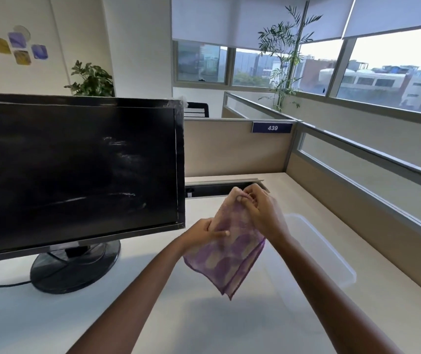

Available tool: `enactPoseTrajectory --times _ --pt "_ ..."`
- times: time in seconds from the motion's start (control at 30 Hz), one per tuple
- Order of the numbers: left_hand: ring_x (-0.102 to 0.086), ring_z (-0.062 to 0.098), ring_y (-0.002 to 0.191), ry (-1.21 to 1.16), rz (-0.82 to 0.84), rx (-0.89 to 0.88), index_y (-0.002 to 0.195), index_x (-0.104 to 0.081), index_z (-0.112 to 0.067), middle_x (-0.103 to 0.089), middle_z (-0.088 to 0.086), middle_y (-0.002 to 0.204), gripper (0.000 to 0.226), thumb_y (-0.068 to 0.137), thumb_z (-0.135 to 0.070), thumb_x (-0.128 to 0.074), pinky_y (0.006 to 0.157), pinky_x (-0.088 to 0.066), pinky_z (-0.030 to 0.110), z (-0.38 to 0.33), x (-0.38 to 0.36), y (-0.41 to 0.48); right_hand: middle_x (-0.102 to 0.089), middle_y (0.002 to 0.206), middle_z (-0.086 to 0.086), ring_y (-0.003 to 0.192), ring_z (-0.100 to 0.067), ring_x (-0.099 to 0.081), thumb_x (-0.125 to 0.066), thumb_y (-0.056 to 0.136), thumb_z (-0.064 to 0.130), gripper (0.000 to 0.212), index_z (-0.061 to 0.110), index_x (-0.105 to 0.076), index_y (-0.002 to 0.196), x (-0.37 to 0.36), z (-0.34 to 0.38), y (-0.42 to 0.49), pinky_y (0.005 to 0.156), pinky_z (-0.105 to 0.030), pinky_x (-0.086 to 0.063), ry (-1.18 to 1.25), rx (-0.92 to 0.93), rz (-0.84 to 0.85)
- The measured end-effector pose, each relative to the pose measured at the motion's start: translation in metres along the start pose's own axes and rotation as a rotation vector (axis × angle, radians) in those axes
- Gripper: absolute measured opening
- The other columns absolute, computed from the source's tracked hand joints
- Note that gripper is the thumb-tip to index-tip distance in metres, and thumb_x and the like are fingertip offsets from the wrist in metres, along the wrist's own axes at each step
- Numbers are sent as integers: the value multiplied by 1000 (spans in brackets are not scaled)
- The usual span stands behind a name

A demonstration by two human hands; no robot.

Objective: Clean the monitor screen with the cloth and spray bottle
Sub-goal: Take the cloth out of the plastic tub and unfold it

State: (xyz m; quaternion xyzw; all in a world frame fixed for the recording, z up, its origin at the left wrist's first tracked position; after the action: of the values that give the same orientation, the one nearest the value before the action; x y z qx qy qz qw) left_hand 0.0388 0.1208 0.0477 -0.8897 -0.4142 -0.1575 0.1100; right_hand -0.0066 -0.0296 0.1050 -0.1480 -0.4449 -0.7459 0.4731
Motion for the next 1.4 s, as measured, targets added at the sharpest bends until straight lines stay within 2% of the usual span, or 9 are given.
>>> enactPoseTrajectory --times 0.13,0.27,0.47,0.7,0.9,1.03,1.17,1.27,1.4 --pt "-61 18 81 40 -5 125 90 -64 -12 -64 8 95 30 78 -40 -66 74 -49 27 44 19 -16 -56 97 -3 82 -24 -58 -38 97 29 24 14 -51 110 -7 -11 -10 66 -33 -50 -72 -62 49" --pt "-53 17 68 88 -33 261 77 -54 -14 -56 6 79 51 60 -61 -65 59 -40 23 68 36 -28 -57 112 -17 85 -22 -54 -37 97 33 28 15 -47 117 -30 -35 -29 69 -26 -47 13 -312 247" --pt "-54 17 74 131 -82 437 86 -55 -12 -56 5 82 19 82 -26 -66 58 -46 24 104 36 -27 -60 110 -20 85 -21 -50 -43 96 32 31 7 -49 113 -67 -69 -56 72 -26 -36 44 -538 408" --pt "-57 27 98 220 -514 310 103 -59 -5 -62 16 114 23 81 -2 -63 75 -40 24 120 20 -14 -62 108 -21 83 -25 -53 -43 96 26 27 8 -49 115 -92 -95 -65 69 -28 -38 42 -613 342" --pt "-37 27 132 507 -467 227 136 -35 -9 -33 16 144 46 92 -7 -45 107 -34 33 118 -2 -5 -46 130 -17 113 -33 -51 -43 94 18 41 14 -35 135 -96 -109 -70 89 -39 -42 -108 -493 332" --pt "-12 27 144 848 -299 210 144 -18 -12 -12 14 155 52 97 -27 -33 117 -16 36 123 -31 -3 -29 148 -12 137 -26 -24 -16 89 44 61 10 -43 132 -113 -117 -85 100 -43 -42 -304 -235 486" --pt "-62 35 109 966 -223 259 112 -63 -4 -62 21 120 54 83 -41 -37 87 -52 44 134 -49 -2 -6 157 -6 144 -23 -2 -24 97 43 54 18 -21 144 -119 -121 -97 113 -48 -18 -412 -205 706" --pt "-72 28 82 1028 -264 270 86 -73 -8 -74 13 91 55 71 -43 -33 63 -60 40 140 -55 4 -8 156 -8 144 -25 -5 -26 96 43 54 17 -21 144 -117 -123 -93 113 -46 -17 -411 -174 727" --pt "-31 30 137 1001 -299 333 134 -36 -5 -31 19 147 51 95 -36 -29 112 -27 41 117 -64 10 -26 150 -11 141 -22 -21 -35 97 33 46 11 -34 138 -96 -115 -70 110 -35 -27 -272 -53 561"
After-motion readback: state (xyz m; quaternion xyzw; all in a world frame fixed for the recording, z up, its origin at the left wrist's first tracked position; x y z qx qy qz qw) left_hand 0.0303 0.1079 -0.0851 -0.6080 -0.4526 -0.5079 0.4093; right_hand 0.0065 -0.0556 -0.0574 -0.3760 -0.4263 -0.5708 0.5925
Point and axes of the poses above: each hand's wrist, its own y-axis towards the middle knuckle, its own x-axis out of the back of the hand, z = x × y, the point moved 2 cm from there along y, towards the middle knuckle
